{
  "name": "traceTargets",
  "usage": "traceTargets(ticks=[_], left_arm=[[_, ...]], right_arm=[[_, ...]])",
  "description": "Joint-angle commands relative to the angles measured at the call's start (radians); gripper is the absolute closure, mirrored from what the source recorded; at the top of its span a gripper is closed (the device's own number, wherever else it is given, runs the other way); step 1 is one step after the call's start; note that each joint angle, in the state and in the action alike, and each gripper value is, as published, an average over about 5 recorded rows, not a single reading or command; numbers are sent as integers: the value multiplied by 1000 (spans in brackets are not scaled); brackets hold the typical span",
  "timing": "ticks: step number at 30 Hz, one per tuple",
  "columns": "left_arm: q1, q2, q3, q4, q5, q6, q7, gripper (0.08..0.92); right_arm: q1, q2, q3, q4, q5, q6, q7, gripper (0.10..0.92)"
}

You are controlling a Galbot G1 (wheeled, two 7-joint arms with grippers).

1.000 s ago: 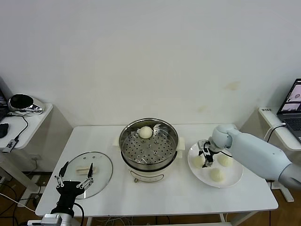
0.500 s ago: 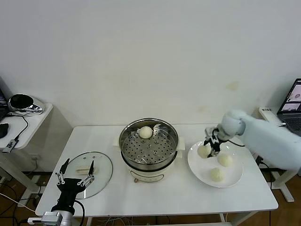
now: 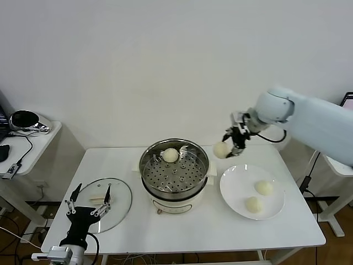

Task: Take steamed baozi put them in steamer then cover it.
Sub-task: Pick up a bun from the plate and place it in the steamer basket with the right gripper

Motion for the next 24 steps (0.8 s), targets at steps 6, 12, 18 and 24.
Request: traceTargets(ticks=[6, 12, 18, 24], left_arm=[[-1, -13, -6, -6, -1, -1, 1, 177], [-1, -16, -5, -3, -3, -5, 2, 177], [-2, -17, -4, -2, -5, -7, 2, 177], [-7, -17, 0, -2, -6, -7, 2, 177]], right_arm=[[-12, 450, -75, -236, 205, -171, 89, 389], [-76, 534, -72, -334, 187, -191, 98, 389], [-133, 580, -64, -412, 165, -194, 105, 389], [-168, 622, -61, -465, 149, -199, 111, 389]])
